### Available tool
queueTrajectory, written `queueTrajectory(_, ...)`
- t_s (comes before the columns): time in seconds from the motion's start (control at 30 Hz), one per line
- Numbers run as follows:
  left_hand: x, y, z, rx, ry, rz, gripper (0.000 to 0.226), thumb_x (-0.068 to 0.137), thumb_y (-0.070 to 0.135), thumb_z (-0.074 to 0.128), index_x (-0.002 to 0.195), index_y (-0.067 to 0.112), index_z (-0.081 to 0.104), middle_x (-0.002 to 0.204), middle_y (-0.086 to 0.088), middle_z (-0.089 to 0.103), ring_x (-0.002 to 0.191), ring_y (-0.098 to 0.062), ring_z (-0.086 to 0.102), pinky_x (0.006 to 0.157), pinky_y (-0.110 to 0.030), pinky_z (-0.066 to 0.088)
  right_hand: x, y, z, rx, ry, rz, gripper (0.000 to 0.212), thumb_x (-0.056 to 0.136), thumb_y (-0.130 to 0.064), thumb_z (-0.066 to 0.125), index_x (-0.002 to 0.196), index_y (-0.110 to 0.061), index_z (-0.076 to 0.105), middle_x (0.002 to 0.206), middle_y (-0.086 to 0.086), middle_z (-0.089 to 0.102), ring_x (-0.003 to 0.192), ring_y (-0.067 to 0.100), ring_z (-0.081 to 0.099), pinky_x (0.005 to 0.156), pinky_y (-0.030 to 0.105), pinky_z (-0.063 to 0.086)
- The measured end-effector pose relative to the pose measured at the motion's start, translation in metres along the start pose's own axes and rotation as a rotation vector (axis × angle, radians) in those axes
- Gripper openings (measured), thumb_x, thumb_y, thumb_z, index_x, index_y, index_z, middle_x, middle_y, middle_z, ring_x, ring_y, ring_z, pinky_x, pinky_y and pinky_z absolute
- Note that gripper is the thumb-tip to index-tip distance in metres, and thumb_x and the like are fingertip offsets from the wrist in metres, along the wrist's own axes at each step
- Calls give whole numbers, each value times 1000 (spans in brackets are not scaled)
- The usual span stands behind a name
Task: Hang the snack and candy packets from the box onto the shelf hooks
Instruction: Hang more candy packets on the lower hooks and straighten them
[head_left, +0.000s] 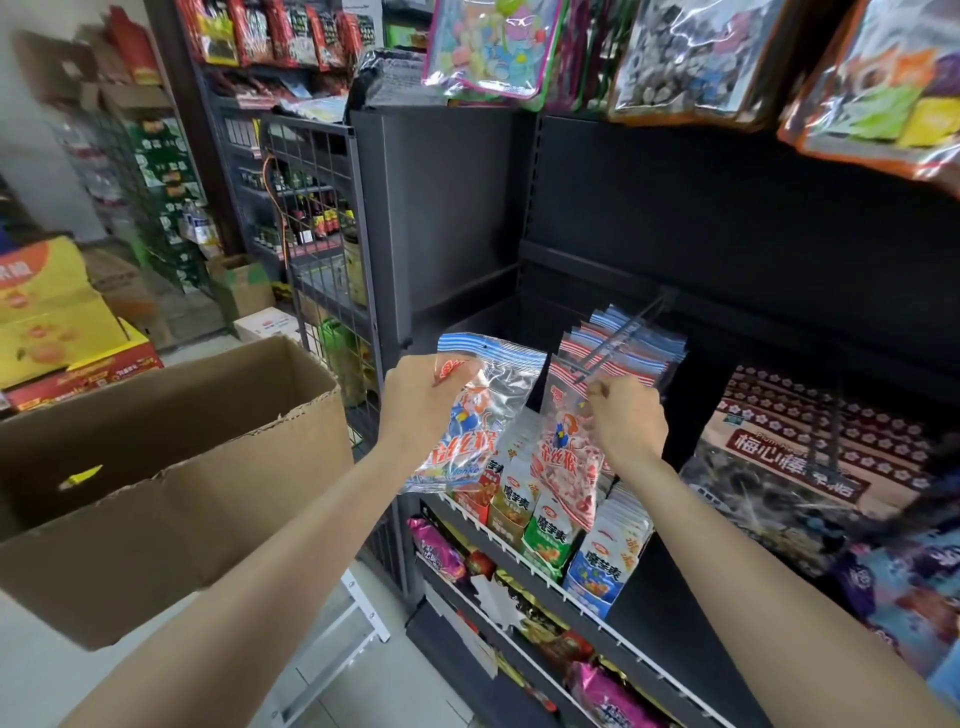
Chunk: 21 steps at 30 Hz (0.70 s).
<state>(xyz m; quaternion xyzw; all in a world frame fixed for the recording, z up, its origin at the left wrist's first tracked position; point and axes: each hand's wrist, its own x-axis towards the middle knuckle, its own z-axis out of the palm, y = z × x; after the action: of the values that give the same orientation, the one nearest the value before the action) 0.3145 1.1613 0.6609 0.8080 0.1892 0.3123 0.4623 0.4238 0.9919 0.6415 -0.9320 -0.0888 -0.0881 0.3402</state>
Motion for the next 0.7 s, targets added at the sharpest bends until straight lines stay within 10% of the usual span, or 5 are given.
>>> queueTrajectory(0.37, 1, -3, 5, -44, -137, 47, 35, 90, 21, 62, 56, 19, 56, 34, 13, 41, 38, -4, 40, 46, -13, 27, 47, 11, 6, -94, 67, 72, 25, 93, -2, 38, 89, 5, 61, 92, 22, 65, 81, 37, 63, 61, 33, 44)
queueTrajectory(0.6, -6, -13, 21, -69, -311, -65, 43, 89, 21, 63, 49, 11, 51, 41, 6, 54, 42, -2, 52, 45, -10, 33, -7, 20, 0, -84, 322, -237, 18, 92, -6, 53, 109, -3, 60, 110, 13, 50, 104, 27, 44, 77, 25, 36)
queueTrajectory(0.7, -6, -13, 36, -145, -348, -131, 36, 89, 27, 63, 73, -6, 64, 75, -22, 67, 63, -21, 62, 58, -25, 44, -19, 18, -4, 265, -4, -169, 21, 98, -18, 47, 102, -5, 63, 90, 5, 61, 79, 22, 59, 63, 17, 42)
